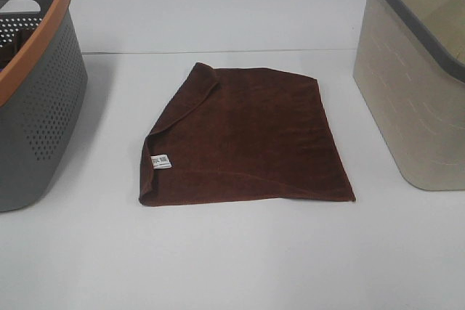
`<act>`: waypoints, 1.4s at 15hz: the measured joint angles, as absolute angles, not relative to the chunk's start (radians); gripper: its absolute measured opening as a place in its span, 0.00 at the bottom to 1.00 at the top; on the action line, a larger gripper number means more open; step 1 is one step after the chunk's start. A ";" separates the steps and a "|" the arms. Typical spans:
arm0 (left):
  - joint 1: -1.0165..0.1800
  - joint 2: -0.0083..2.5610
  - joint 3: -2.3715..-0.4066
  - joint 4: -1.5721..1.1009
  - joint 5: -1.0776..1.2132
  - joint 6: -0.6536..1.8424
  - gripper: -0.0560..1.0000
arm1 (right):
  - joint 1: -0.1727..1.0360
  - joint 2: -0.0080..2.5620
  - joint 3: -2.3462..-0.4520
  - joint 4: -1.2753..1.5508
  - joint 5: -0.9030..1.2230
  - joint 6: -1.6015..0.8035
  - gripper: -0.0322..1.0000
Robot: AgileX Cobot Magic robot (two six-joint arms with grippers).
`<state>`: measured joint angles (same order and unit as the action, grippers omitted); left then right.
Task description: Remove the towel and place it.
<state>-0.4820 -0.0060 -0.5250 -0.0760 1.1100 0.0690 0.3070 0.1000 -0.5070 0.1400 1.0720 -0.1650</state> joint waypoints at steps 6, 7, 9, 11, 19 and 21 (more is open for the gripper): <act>-0.482 -0.006 -0.500 -0.127 1.056 0.152 0.89 | 0.307 0.100 -0.507 0.140 1.072 -0.165 0.68; -0.482 -0.006 -0.500 -0.128 1.056 0.152 0.89 | 0.307 0.100 -0.507 0.140 1.072 -0.165 0.68; -0.482 -0.006 -0.500 -0.128 1.056 0.155 0.89 | 0.307 0.100 -0.507 0.140 1.072 -0.165 0.68; -0.482 -0.006 -0.500 -0.128 1.056 0.155 0.89 | 0.307 0.100 -0.507 0.140 1.072 -0.165 0.68; -0.088 -0.006 -0.500 -0.129 1.056 0.155 0.89 | 0.034 0.100 -0.507 0.141 1.072 -0.165 0.68; -0.036 -0.006 -0.500 -0.129 1.056 0.155 0.89 | -0.026 0.100 -0.507 0.141 1.072 -0.165 0.68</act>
<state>-0.0360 -0.0060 -0.5000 -0.1290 1.0560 0.1550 -0.0260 0.1000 -0.5070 0.1410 1.0720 -0.1650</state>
